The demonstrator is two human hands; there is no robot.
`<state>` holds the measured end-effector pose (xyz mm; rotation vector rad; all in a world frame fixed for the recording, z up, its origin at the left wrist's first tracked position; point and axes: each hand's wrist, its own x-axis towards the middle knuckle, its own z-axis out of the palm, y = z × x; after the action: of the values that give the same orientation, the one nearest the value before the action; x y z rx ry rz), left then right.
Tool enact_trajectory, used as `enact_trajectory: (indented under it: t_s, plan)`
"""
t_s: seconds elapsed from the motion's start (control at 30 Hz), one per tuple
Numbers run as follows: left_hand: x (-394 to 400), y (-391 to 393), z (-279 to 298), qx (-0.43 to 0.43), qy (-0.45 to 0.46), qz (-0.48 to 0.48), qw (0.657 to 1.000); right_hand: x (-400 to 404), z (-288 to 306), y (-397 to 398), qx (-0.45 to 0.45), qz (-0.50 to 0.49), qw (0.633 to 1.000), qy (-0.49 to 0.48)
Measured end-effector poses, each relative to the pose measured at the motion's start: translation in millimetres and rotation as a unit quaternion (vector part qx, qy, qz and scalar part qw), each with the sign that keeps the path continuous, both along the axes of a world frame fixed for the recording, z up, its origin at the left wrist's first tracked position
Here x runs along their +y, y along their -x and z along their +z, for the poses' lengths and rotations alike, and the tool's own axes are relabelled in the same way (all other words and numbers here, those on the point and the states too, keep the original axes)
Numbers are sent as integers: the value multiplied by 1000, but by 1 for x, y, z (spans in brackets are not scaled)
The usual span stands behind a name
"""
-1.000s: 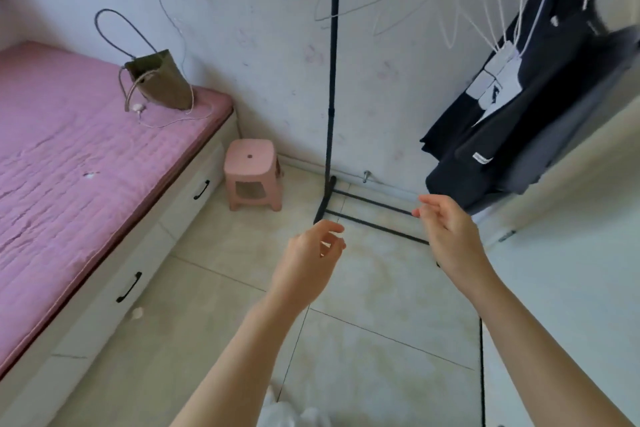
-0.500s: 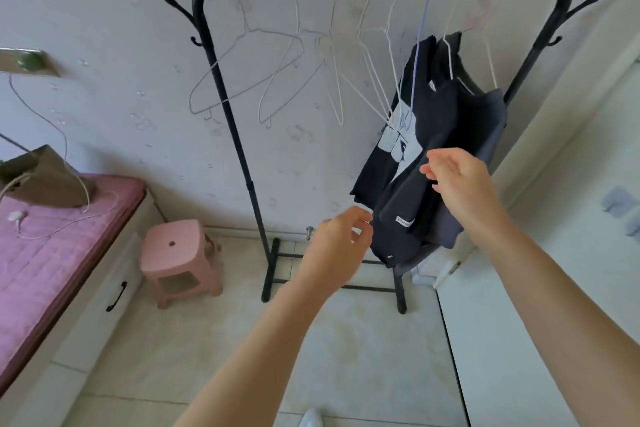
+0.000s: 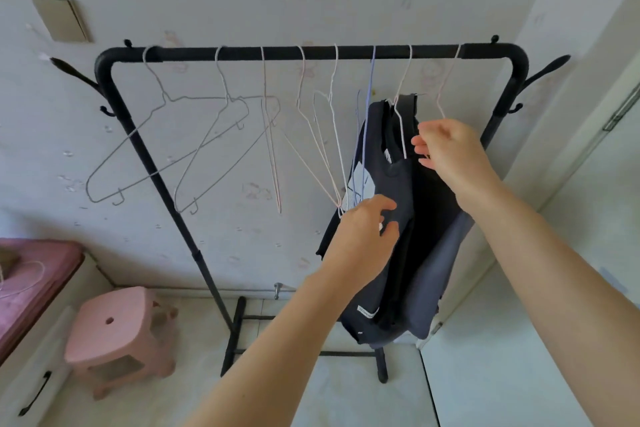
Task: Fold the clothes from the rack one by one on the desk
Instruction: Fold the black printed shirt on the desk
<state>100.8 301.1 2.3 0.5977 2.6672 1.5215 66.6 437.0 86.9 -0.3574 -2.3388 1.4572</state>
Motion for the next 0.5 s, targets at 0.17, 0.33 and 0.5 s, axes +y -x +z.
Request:
enact_trajectory:
  t_s: [0.17, 0.33, 0.5]
  plan:
    - [50, 35, 7, 30, 3, 39, 999, 28, 6, 54, -6, 18, 1000, 7]
    - [80, 58, 3, -4, -18, 82, 996, 41, 3, 96, -71, 24, 997, 26]
    - [93, 73, -8, -34, -17, 105, 994, 48, -5, 123, -126, 65, 977, 160]
